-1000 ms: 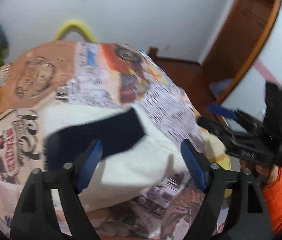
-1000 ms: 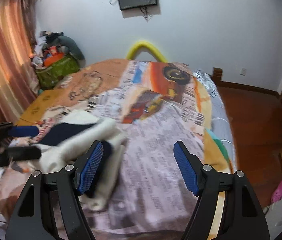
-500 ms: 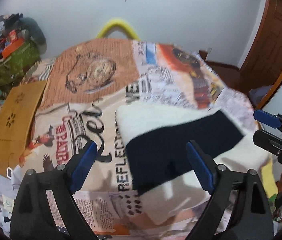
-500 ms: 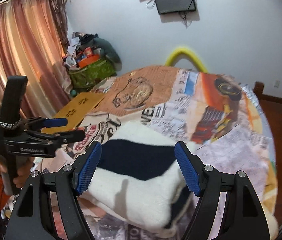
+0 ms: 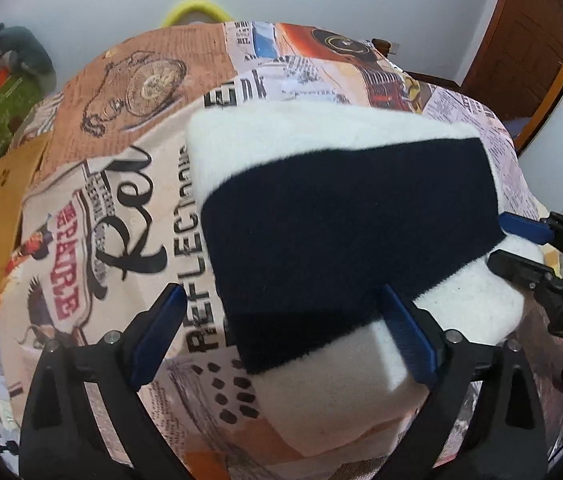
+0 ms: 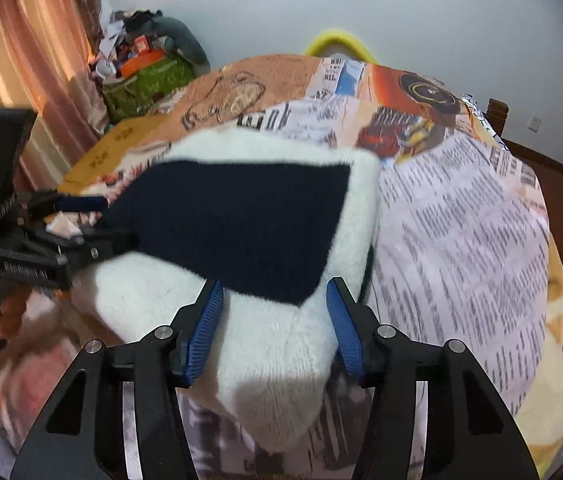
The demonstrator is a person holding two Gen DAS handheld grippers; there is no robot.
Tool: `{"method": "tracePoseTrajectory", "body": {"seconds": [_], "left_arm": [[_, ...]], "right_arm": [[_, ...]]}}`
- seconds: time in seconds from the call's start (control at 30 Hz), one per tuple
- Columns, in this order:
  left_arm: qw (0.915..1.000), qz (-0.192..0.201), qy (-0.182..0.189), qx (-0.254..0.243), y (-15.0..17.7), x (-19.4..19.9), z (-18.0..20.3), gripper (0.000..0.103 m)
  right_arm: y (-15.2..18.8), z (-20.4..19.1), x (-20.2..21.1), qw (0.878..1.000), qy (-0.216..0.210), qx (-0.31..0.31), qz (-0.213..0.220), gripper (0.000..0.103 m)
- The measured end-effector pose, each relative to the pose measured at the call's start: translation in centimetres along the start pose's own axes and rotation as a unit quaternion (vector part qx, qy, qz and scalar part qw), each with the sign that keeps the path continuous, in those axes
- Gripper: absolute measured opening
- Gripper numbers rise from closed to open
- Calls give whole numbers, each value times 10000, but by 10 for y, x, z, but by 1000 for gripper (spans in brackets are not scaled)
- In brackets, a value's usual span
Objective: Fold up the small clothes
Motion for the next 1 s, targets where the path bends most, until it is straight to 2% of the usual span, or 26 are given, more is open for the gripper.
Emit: {"method": "tracePoseTrajectory", "body": {"seconds": [0.27, 0.33, 0.4, 0.53, 0.77, 0.8, 0.83, 0.9, 1.0], "left_arm": [[9997, 173, -145, -7, 16, 9, 5, 100], [9997, 209, -137, 13, 17, 14, 4, 100], [9997, 212, -105, 5, 20, 20, 4, 100], [9997, 223, -48, 22, 20, 37, 3, 100], [9976, 498, -448, -145, 5, 68, -9, 99], [9976, 511, -464, -103, 2, 69, -13, 99], [9976, 517, -457, -51, -1, 70, -16, 99], [9980, 505, -365, 122, -9, 66, -23, 99], [9980, 436, -109, 453, -20, 54, -34, 99]], "right_arm": [[15, -1, 11, 9999, 124, -75, 35, 51], [18, 3, 12, 9998, 75, -158, -64, 56], [24, 8, 12, 9993, -84, -309, -202, 55], [27, 13, 21, 9992, -61, -350, -194, 60], [3, 22, 41, 9997, 60, -204, 75, 64], [-2, 22, 43, 9996, 68, -221, 155, 68], [-9, 24, 45, 9993, 81, -266, 248, 74], [-18, 27, 44, 9986, 83, -370, 360, 79], [-30, 30, 32, 9977, -45, -611, 291, 80]]}}
Point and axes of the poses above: each gripper's, at about its wrist camera, not at the fingertips, and x roughly against the way its jaws point, z to its right, y to its underside, the point moved 6 cm from there along -x, roughly the way its jaws point, and after that the axes turned 15 degrees about y, right-handed, at the moved point
